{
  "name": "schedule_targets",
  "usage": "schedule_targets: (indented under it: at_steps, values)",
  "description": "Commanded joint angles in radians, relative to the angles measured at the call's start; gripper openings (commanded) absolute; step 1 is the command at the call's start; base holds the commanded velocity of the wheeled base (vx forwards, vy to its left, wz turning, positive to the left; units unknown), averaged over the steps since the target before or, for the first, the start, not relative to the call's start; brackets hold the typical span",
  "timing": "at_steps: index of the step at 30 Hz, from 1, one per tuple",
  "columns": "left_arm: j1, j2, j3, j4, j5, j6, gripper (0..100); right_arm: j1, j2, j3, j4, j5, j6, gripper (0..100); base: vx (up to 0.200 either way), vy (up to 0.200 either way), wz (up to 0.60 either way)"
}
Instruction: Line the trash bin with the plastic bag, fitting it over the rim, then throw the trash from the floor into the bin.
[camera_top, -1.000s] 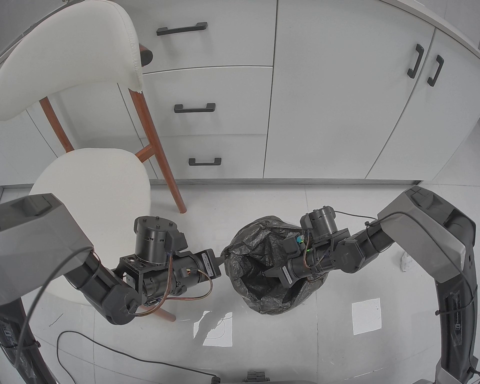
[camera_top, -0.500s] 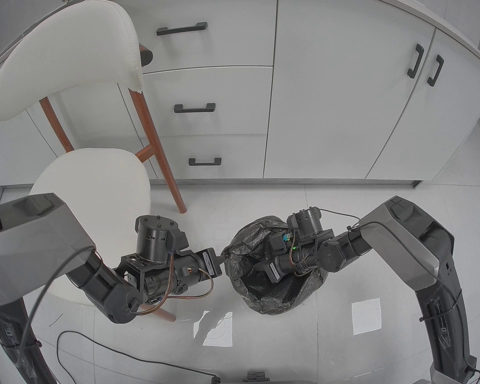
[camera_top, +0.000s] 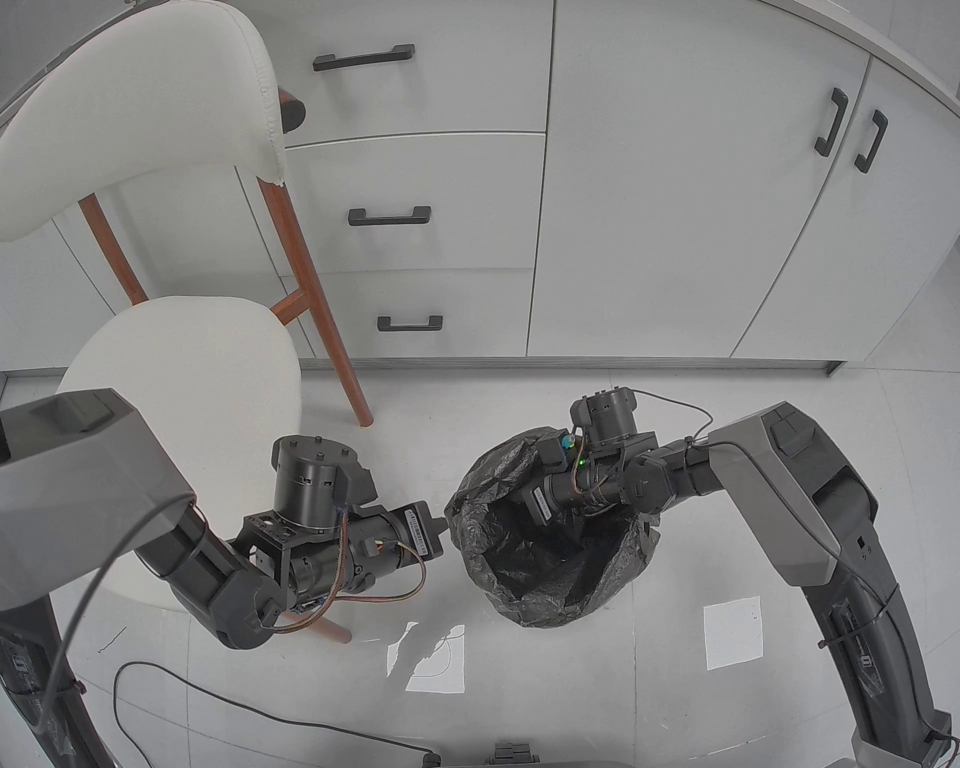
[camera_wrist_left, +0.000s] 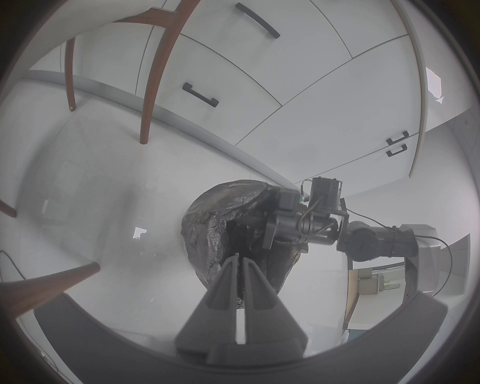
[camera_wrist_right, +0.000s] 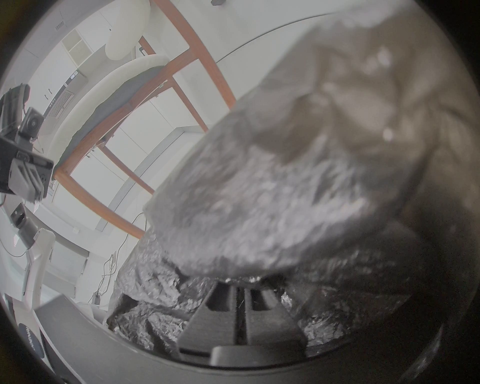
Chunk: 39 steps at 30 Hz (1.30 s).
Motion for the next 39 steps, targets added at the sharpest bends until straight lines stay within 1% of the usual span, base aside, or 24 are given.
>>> schedule_targets:
  at_steps: [1,5,9,18,20,22,27,31,32,34,36,39]
  values:
    - [0.0,0.001,-0.001,-0.001,0.0,0.0,0,-0.028,0.011,-0.091,0.032,0.0,-0.008,0,0.0,0.0,0.0]
    - [-0.001,0.001,-0.001,-0.001,0.0,0.0,0,-0.037,-0.009,-0.091,0.06,-0.005,-0.008,0,0.0,0.0,0.0]
    - [-0.001,-0.006,0.005,-0.001,0.0,0.002,0,-0.037,-0.041,-0.091,0.085,-0.034,-0.008,0,0.0,0.0,0.0]
    - [-0.008,-0.024,0.027,-0.001,0.006,0.0,0,-0.035,-0.11,-0.091,0.1,-0.041,-0.005,0,0.0,0.0,0.0]
    - [-0.011,-0.032,0.041,-0.001,0.008,0.0,0,-0.032,-0.113,-0.091,0.103,-0.095,0.007,0,0.0,0.0,0.0]
    - [-0.012,-0.033,0.047,-0.001,0.008,0.0,0,-0.028,-0.122,-0.091,0.1,-0.123,0.012,0,0.0,0.0,0.0]
    - [-0.011,-0.064,0.08,-0.001,0.005,0.0,0,-0.02,-0.226,0.105,0.095,-0.104,0.014,0,0.0,0.0,0.0]
    - [-0.023,-0.09,0.11,-0.001,-0.001,0.0,0,-0.028,-0.328,0.296,0.091,-0.066,0.007,0,0.0,0.0,0.0]
    - [-0.024,-0.095,0.114,-0.001,-0.001,0.0,0,-0.031,-0.343,0.324,0.089,-0.064,0.007,0,0.0,0.0,0.0]
    - [-0.032,-0.107,0.128,-0.001,-0.003,0.0,0,-0.037,-0.415,0.445,0.071,-0.063,0.012,0,0.0,0.0,0.0]
    - [-0.044,-0.116,0.139,-0.001,-0.003,-0.001,0,-0.043,-0.469,0.529,0.054,-0.063,0.012,0,0.0,0.0,0.0]
    - [-0.057,-0.15,0.185,-0.002,-0.001,0.002,0,-0.045,-0.555,0.674,0.02,-0.064,0.009,0,0.0,0.0,0.0]
